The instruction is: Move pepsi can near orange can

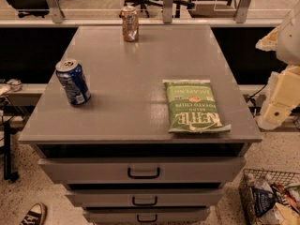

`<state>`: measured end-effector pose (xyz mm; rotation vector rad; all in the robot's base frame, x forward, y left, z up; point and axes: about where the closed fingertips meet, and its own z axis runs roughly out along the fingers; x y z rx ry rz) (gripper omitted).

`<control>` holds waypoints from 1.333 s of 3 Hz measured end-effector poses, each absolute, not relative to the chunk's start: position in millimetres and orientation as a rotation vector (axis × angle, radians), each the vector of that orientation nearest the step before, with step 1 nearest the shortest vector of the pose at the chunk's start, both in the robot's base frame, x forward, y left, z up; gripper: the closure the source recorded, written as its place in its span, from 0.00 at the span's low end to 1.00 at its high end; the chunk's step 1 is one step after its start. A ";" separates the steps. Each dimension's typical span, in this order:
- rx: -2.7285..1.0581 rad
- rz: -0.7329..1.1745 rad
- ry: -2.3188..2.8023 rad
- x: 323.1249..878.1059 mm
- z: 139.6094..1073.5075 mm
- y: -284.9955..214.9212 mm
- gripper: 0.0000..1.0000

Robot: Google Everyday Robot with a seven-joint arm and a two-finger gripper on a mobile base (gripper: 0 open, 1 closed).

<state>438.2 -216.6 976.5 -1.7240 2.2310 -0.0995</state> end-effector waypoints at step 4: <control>-1.759 0.294 1.963 476.8 913.6 -105.3 0.00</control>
Offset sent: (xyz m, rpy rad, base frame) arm 0.0085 0.0098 -0.0233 0.0628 0.0476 0.0379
